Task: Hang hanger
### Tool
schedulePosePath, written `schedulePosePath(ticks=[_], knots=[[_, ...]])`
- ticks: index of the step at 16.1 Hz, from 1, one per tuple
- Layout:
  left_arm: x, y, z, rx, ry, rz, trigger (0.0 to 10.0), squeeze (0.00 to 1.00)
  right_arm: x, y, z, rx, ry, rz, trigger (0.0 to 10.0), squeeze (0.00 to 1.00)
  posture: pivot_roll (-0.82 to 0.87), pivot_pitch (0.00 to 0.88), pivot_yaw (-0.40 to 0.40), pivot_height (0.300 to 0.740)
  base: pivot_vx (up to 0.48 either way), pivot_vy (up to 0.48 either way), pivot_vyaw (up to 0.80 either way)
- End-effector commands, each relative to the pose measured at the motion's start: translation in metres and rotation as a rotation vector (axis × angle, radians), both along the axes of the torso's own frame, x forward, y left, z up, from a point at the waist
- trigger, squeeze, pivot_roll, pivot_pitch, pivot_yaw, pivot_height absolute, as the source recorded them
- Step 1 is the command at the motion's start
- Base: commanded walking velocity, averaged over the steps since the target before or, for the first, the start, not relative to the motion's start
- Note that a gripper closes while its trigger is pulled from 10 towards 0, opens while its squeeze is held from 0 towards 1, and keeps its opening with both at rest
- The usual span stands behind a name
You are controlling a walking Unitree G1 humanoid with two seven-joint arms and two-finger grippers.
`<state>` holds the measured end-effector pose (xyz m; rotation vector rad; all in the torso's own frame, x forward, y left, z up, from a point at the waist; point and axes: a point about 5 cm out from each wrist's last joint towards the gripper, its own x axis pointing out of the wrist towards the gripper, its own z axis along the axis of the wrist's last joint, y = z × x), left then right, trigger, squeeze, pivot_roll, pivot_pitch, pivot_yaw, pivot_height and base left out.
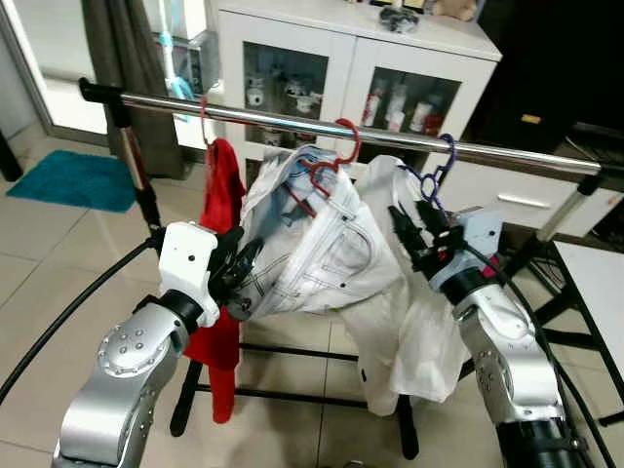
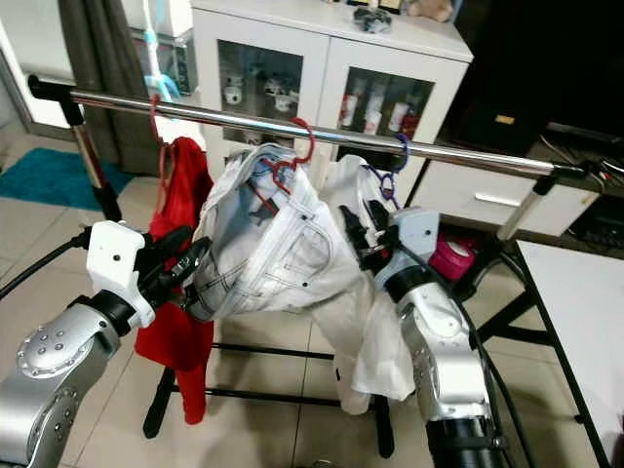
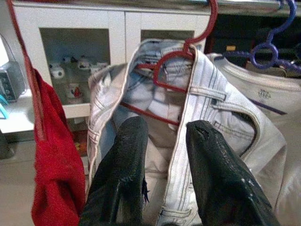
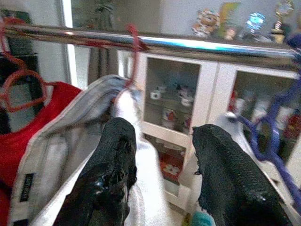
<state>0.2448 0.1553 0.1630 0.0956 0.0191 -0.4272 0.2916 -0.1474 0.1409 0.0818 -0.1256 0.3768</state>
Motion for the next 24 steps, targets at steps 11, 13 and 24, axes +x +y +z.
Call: schedulePosePath(ticks=[11, 13, 24], knots=[[0.006, 0.001, 0.006, 0.023, -0.014, 0.02, 10.0, 0.0, -0.01, -0.004, -0.005, 0.168, 0.116, -0.177, 10.0, 0.0, -0.02, 0.0, -0.096, 0.74, 0.0, 0.326, 0.12], [0.008, 0.0, 0.006, 0.021, -0.009, 0.01, 10.0, 0.0, -0.009, -0.004, -0.003, 0.199, 0.118, -0.2, 10.0, 0.0, -0.03, 0.0, -0.092, 0.74, 0.0, 0.337, 0.0], [0.009, 0.002, 0.006, -0.002, -0.005, 0.061, 10.0, 0.0, -0.009, 0.007, -0.008, 0.118, 0.186, -0.153, 10.0, 0.0, -0.03, 0.0, -0.103, 0.74, 0.0, 0.184, 0.15]])
